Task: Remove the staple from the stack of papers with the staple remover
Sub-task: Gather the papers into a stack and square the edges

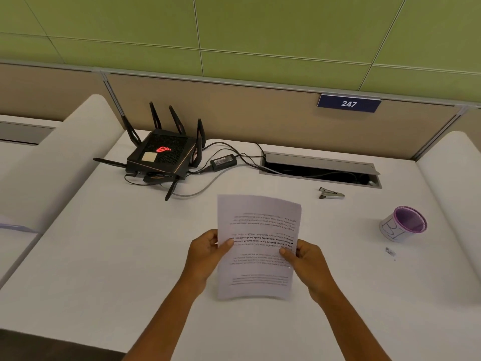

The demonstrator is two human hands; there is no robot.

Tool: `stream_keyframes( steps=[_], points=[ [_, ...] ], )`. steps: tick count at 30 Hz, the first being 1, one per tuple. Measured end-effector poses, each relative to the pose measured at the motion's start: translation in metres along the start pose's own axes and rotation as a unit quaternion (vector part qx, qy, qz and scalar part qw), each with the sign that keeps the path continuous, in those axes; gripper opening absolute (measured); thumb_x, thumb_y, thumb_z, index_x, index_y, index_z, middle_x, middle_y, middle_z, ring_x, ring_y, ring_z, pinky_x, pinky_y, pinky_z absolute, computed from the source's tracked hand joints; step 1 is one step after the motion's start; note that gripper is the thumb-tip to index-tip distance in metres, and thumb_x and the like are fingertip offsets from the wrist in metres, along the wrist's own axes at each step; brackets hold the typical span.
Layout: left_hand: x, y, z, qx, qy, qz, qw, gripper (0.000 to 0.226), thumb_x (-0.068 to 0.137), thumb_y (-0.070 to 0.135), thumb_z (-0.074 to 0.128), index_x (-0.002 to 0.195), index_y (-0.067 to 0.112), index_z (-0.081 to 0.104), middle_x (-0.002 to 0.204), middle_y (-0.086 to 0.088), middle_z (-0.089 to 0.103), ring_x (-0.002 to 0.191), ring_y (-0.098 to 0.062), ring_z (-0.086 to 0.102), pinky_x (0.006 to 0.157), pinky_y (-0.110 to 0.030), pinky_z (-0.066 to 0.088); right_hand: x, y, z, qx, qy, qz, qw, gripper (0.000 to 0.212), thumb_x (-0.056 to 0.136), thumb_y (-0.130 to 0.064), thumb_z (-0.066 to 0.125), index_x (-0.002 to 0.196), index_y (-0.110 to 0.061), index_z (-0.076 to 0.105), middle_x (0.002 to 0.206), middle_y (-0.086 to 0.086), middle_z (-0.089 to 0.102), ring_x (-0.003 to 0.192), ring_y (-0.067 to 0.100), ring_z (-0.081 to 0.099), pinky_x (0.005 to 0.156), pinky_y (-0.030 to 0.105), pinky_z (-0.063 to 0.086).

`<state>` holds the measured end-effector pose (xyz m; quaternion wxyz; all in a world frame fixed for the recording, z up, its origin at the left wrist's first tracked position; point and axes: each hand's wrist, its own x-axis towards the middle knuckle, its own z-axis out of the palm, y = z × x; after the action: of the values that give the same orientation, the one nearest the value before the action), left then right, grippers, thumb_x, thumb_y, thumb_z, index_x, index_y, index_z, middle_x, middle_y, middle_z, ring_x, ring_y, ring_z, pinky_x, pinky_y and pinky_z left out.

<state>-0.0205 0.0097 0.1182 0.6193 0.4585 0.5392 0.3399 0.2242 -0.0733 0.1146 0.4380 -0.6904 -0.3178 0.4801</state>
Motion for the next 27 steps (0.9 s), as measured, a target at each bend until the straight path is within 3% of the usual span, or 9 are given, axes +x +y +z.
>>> stream_keyframes(
  steps=[5, 12, 18, 22, 27],
  points=[
    [-0.004, 0.011, 0.014, -0.023, 0.013, 0.056, 0.998, 0.024, 0.095, 0.015, 0.077, 0.114, 0.029, 0.074, 0.102, 0.017, 0.082, 0.093, -0.002, 0.077, 0.073, -0.016, 0.061, -0.003, -0.006, 0.004, 0.010, 0.037, -0.053, 0.998, 0.022, 0.099, -0.014, 0.069, 0.113, -0.027, 0.079, 0.103, -0.013, 0.081, 0.096, 0.009, 0.076, 0.082, 0.027, 0.062],
    [-0.012, -0.010, 0.022, 0.000, 0.013, 0.040, 0.999, 0.029, 0.096, 0.018, 0.077, 0.115, 0.038, 0.071, 0.111, 0.013, 0.081, 0.107, -0.012, 0.075, 0.089, -0.024, 0.063, -0.009, 0.008, 0.011, 0.025, 0.067, -0.044, 0.997, 0.024, 0.098, -0.013, 0.069, 0.103, -0.035, 0.075, 0.097, -0.018, 0.079, 0.097, 0.011, 0.073, 0.072, 0.020, 0.061],
    [-0.017, -0.005, 0.025, 0.014, 0.016, 0.049, 0.999, 0.030, 0.094, 0.022, 0.078, 0.120, 0.033, 0.067, 0.112, 0.013, 0.076, 0.104, -0.009, 0.072, 0.076, -0.015, 0.062, -0.010, 0.011, 0.014, 0.039, 0.071, -0.040, 0.996, 0.019, 0.099, -0.017, 0.069, 0.112, -0.029, 0.076, 0.104, -0.010, 0.079, 0.098, 0.014, 0.073, 0.079, 0.026, 0.062],
    [-0.020, -0.012, 0.026, 0.027, 0.012, 0.036, 0.999, 0.028, 0.095, 0.023, 0.077, 0.120, 0.034, 0.067, 0.112, 0.014, 0.075, 0.104, -0.013, 0.072, 0.074, -0.011, 0.060, -0.010, 0.014, 0.014, 0.049, 0.065, -0.027, 0.996, 0.019, 0.097, -0.020, 0.071, 0.112, -0.031, 0.074, 0.105, -0.011, 0.080, 0.098, 0.015, 0.075, 0.075, 0.024, 0.063],
    [-0.019, -0.017, 0.022, 0.011, 0.027, 0.008, 1.000, 0.022, 0.097, 0.025, 0.076, 0.114, 0.038, 0.073, 0.111, 0.010, 0.080, 0.102, -0.019, 0.076, 0.081, -0.027, 0.065, -0.011, 0.011, 0.003, 0.041, 0.016, -0.014, 0.999, 0.022, 0.095, -0.023, 0.074, 0.116, -0.028, 0.076, 0.105, -0.012, 0.081, 0.097, 0.014, 0.077, 0.079, 0.029, 0.064]
  ],
)
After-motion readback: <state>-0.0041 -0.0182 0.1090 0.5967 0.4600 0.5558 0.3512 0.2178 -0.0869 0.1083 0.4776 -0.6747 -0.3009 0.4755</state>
